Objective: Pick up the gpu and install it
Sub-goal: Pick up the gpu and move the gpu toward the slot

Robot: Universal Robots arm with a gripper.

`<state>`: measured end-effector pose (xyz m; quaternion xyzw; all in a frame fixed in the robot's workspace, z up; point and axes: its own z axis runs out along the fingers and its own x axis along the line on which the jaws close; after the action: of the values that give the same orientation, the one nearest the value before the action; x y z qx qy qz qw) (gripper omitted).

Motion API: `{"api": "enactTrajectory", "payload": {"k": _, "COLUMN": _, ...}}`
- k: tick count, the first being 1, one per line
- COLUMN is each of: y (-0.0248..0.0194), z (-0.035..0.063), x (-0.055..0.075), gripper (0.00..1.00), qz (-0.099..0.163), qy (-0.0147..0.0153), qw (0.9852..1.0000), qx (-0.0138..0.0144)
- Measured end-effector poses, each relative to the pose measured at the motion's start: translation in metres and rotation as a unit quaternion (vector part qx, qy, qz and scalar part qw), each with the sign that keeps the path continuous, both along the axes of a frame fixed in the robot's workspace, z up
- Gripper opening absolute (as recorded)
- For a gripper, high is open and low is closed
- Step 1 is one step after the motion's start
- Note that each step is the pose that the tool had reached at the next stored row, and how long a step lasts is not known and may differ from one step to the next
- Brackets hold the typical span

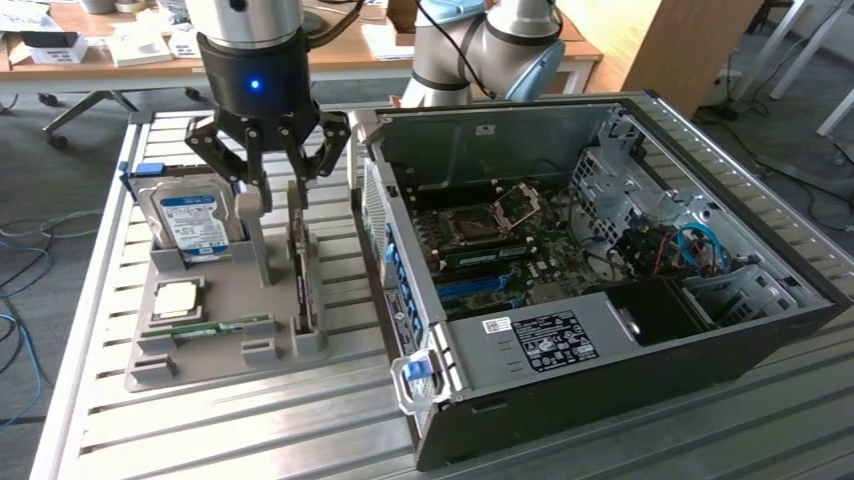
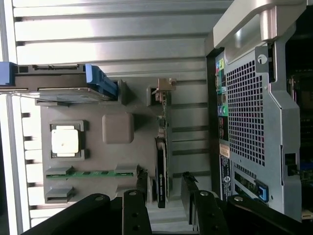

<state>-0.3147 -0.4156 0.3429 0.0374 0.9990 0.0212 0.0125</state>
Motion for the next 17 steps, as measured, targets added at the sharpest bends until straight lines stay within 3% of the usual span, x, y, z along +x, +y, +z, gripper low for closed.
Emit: {"api": "enactTrajectory", "payload": {"k": 17, "y": 0.0, "z": -0.0257, "x": 0.0, "gripper": 0.42, "qz": 0.0, "qy": 0.0, "qw": 1.0, "qx": 0.0}}
